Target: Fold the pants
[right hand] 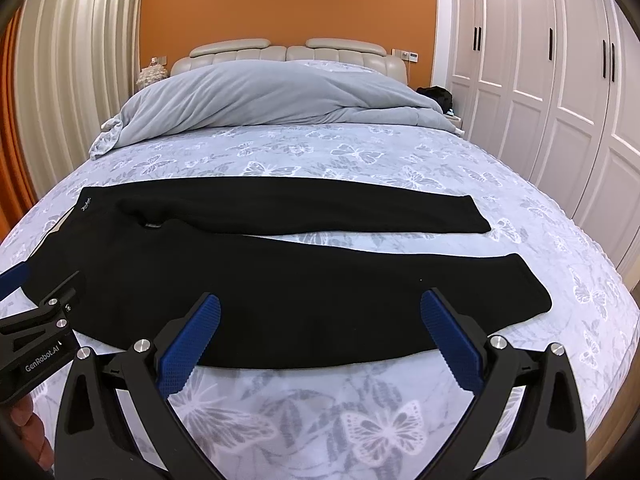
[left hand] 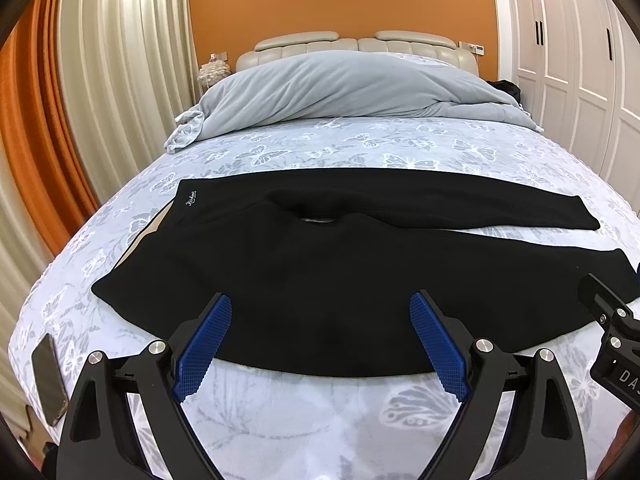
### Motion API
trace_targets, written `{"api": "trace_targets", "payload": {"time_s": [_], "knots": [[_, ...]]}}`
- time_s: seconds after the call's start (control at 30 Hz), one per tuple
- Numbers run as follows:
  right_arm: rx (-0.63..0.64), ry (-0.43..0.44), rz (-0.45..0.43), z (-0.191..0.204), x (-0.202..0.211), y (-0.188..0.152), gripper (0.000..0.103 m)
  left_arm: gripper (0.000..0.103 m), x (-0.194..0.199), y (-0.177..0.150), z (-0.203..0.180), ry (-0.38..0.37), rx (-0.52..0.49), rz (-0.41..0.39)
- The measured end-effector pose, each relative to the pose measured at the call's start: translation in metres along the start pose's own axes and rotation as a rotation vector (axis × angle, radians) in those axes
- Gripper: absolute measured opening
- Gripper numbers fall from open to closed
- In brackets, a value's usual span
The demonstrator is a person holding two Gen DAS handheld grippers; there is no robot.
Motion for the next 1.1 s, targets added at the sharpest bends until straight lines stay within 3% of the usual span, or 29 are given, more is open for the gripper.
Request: {"api": "trace_targets", "payload": {"time_s": [1.1], "knots": [[-0.002, 0.002, 0.000, 0.0004, 0.0004, -0.0011, 0.098, 0.089, -0.0003, -0.0022, -0.0006, -0.004, -0.003, 0.000]]}}
Point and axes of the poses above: each gripper's, at about its wrist camera, not at the fingertips, and x roughly against the way its jaws point, z to its left, y to its top, the point moved 1 cm from there along -x, roughly the way its jaws point, and after that the axes turned 1 degree about z, right-handed, at the moved point
